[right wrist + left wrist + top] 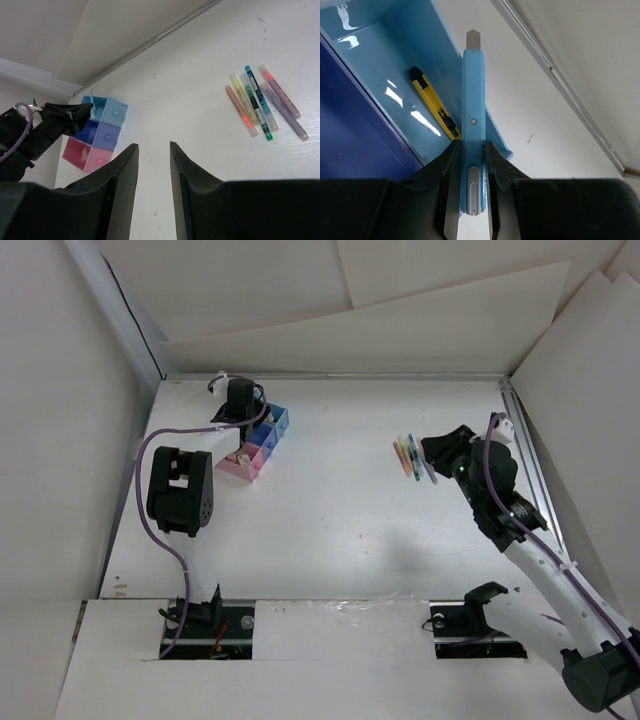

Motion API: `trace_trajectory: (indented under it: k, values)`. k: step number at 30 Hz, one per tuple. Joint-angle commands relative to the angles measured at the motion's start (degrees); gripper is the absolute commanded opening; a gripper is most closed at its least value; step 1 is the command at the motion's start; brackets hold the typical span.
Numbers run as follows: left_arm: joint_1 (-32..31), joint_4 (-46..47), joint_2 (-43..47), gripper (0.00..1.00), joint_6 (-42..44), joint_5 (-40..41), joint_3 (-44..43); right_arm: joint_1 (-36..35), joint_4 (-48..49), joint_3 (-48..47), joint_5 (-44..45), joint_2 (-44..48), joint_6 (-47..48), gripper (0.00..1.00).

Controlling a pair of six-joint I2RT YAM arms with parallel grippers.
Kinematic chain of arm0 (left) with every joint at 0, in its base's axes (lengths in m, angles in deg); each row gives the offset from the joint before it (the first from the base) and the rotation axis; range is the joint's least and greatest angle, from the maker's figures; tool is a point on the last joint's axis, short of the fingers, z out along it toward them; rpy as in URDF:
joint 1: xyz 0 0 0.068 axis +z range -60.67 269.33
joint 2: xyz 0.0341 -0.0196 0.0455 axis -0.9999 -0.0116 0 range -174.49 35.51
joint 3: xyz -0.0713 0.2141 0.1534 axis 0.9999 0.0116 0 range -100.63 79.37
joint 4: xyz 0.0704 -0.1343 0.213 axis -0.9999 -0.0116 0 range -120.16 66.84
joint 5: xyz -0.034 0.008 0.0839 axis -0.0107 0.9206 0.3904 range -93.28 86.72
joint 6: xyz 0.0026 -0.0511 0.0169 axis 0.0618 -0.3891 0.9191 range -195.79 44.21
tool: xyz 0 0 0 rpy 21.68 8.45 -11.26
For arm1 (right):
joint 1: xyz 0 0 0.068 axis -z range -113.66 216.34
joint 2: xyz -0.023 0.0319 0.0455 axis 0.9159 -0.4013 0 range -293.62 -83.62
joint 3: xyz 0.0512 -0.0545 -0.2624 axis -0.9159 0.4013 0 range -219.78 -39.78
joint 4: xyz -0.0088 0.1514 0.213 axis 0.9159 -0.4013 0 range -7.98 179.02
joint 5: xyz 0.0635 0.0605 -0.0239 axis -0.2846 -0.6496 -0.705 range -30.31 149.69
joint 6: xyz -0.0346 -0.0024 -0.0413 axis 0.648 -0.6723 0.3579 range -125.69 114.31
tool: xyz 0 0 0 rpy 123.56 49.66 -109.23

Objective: Sort the stationery into containers
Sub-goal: Place the stationery in the storage box.

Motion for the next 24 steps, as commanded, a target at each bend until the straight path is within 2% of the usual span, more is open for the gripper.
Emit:
trace_trajectory:
  k: [1, 9, 15, 21, 24]
  values:
    - [0.7, 0.9, 2.5, 0.03, -2.0, 2.2, -1.7, 0.2, 3.2, -0.5, -1.0, -0.2, 0.9, 0.37]
    - [1.2, 1.2, 1.8, 0.01, -6.1, 3.8, 0.0, 0.2, 3.2, -0.5, -1.0, -0.2, 0.9, 0.37]
    - [1.2, 6.6, 6.4, 0.0, -9.0, 6.9, 7.7, 0.2, 3.2, -0.5, -1.5, -0.2, 0.9, 0.37]
    - [1.2, 3.7, 4.4, 0.0, -9.0, 6.9, 4.5, 0.2, 3.2, -0.5, -2.0, -0.2, 0.9, 0.37]
    - [1.2, 3.7, 3.9, 0.09, -9.0, 6.3, 4.0, 0.2, 3.2, -0.5, -2.0, -0.2, 0.9, 0.37]
